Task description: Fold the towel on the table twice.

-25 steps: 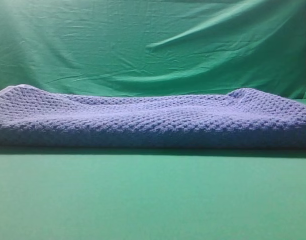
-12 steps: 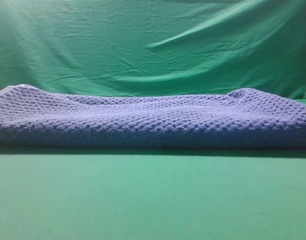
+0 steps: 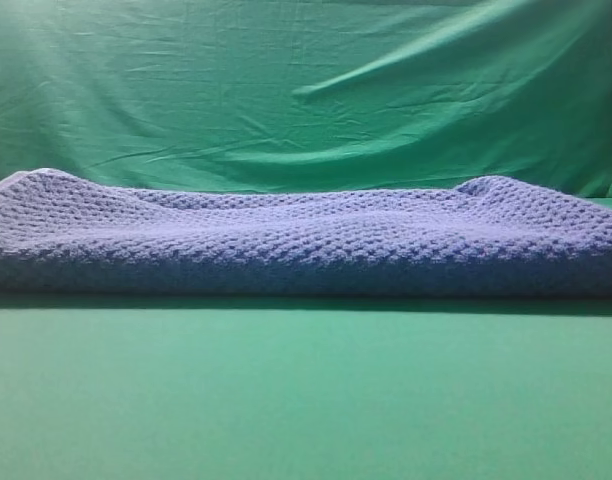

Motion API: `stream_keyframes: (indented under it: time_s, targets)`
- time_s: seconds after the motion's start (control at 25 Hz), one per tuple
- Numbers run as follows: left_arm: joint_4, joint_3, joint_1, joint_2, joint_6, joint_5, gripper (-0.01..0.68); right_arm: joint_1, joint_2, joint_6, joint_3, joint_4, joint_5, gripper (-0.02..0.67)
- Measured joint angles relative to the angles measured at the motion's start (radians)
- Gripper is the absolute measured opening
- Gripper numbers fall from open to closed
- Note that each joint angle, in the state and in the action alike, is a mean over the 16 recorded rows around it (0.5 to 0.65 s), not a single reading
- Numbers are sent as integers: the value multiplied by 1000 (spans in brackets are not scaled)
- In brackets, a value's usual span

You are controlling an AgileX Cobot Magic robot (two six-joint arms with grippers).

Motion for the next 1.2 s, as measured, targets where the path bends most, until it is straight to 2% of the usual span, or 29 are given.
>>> stream_keyframes:
  time_s: [0.88, 1.2]
  targets:
    - [28, 19, 1, 0, 10, -27, 70, 0, 0, 0, 8, -55, 104, 100]
    - [28, 19, 63, 0, 10, -27, 70, -25, 0, 0, 8, -55, 104, 100]
